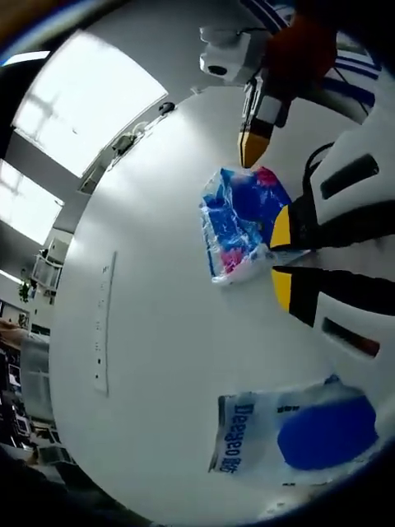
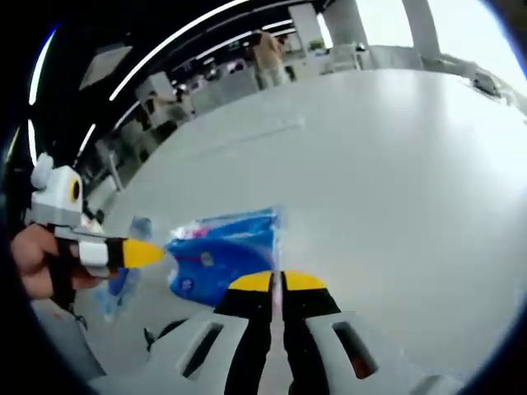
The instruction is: Arrange the tabletop items into an orderly group along one side of the table until the central work area is clear of visible clutter.
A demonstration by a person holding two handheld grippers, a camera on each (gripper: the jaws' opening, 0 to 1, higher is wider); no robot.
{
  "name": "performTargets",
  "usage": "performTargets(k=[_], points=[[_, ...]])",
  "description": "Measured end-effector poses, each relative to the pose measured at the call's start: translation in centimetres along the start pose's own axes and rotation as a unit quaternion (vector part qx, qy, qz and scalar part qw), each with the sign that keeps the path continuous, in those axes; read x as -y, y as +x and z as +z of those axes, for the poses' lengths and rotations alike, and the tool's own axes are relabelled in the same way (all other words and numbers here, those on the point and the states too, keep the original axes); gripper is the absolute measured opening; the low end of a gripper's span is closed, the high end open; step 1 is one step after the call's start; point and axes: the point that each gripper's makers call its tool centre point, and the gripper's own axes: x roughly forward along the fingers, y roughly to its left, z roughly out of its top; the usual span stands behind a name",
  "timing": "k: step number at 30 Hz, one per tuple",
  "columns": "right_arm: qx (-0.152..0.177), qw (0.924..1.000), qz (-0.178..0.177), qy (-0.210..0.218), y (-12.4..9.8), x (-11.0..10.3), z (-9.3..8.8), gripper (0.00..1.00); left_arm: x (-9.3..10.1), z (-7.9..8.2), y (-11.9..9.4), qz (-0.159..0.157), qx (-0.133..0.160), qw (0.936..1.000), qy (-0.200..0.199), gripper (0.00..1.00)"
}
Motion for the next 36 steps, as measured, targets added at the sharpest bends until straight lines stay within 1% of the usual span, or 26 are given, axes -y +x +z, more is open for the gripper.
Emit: performTargets(k=[4, 11, 13, 16, 19, 23, 28, 32, 34, 36], points=[[-0.002, 1.0, -0.001, -0.001, -0.1, 0.0, -0.1, 0.02, -0.1, -0.2, -0.6, -0.001, 0.002, 1.0, -0.002, 0.07], [0.002, 1.0, 0.0, -0.005, -0.6, -0.5, 0.3, 0.02, -0.2, 0.2, -1.8, -0.005, 0.013, 0.9999, -0.01, 0.08], [0.004, 0.9999, 0.002, -0.011, -0.6, -0.7, 0.5, 0.02, -0.2, 0.4, -2.4, -0.007, 0.02, 0.9997, -0.01, 0.08], [0.007, 0.9998, 0.002, -0.018, -0.7, -0.9, 0.6, 0.02, -0.3, 0.3, -3.0, -0.01, 0.025, 0.9996, -0.009, 0.08], [0.007, 0.9998, 0.001, -0.021, -0.8, -1.0, 0.6, 0.02, -0.6, -0.1, -3.7, -0.008, 0.029, 0.9995, -0.011, 0.08], [0.008, 0.9997, -0.002, -0.024, -1.0, -1.1, 0.7, 0.02, -1.5, -0.5, -4.3, -0.003, 0.032, 0.9992, -0.025, 0.07], [0.012, 0.9995, -0.004, -0.029, -1.3, -1.3, 1.2, 0.02, -2.0, -1.0, -5.2, 0.001, 0.034, 0.999, -0.028, 0.07], [0.013, 0.9989, -0.002, -0.046, -1.4, -1.6, 1.4, 0.03, -2.6, -1.4, -6.1, 0.005, 0.04, 0.9988, -0.03, 0.07], [0.012, 0.9983, 0.0, -0.057, -1.6, -1.9, 1.4, 0.03, -3.0, -1.8, -6.8, 0.011, 0.045, 0.9982, -0.038, 0.07], [0.01, 0.9979, 0.003, -0.064, -1.6, -2.1, 1.3, 0.04, -3.5, -2.3, -7.6, 0.018, 0.052, 0.9967, -0.059, 0.07]])
